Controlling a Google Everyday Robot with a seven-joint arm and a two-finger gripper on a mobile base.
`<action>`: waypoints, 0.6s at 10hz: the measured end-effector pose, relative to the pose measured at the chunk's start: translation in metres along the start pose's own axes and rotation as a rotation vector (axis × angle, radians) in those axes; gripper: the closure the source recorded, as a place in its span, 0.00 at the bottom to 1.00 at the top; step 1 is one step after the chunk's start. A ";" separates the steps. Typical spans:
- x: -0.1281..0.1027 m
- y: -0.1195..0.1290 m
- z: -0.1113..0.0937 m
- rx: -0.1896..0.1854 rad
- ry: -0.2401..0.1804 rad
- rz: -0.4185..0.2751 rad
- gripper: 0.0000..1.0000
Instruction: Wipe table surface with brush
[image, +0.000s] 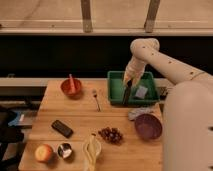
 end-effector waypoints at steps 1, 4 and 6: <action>0.016 0.007 -0.007 -0.014 -0.019 -0.068 0.87; 0.064 0.034 -0.017 -0.015 -0.070 -0.280 0.87; 0.091 0.048 -0.020 -0.017 -0.090 -0.415 0.87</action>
